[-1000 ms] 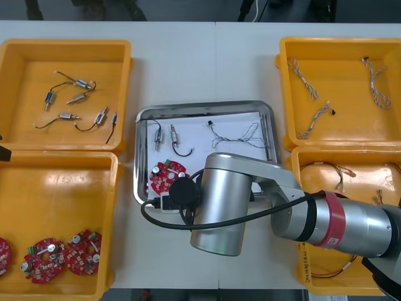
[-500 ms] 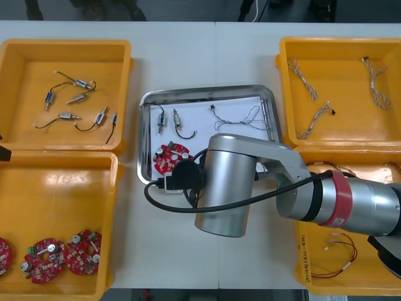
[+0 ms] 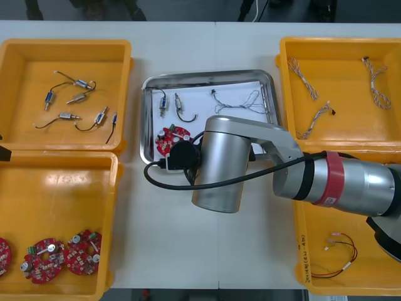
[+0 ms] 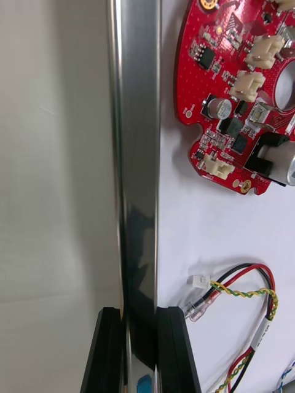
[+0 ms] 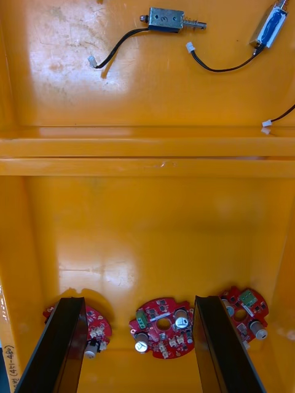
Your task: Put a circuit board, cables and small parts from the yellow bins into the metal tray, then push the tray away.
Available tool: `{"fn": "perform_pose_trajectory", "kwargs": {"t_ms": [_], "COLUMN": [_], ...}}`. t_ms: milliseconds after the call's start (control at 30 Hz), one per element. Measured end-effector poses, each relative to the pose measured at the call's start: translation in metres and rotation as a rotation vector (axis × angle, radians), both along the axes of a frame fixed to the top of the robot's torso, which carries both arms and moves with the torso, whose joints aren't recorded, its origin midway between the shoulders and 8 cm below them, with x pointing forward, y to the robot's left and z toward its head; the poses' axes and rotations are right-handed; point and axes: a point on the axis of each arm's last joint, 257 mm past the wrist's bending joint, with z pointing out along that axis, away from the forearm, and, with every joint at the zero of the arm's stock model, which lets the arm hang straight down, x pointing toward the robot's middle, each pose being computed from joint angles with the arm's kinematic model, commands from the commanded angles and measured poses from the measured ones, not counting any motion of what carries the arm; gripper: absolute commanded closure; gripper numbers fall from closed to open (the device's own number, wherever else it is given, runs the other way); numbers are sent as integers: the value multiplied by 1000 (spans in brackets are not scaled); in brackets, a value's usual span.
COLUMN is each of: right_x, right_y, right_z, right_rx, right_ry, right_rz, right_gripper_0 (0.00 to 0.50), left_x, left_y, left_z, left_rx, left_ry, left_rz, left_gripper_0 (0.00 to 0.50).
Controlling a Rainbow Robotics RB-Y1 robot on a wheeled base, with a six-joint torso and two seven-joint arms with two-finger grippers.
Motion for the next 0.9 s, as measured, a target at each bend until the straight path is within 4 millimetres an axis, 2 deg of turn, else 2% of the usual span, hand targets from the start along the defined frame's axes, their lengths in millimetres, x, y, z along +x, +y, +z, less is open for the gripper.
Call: {"fn": "perform_pose_trajectory", "kwargs": {"t_ms": [400, 900], "right_x": [30, 70], "right_y": [-1, 3], "right_z": [17, 30], "right_rx": [-1, 39], "right_ry": [-53, -111], "right_rz": [-15, -21], "right_gripper_0": [500, 500], "left_x": [0, 0], "left_y": [0, 0], "left_z": [0, 0], "left_rx": [0, 0], "left_ry": [0, 0], "left_rz": [0, 0], "left_gripper_0": [0, 0]}}
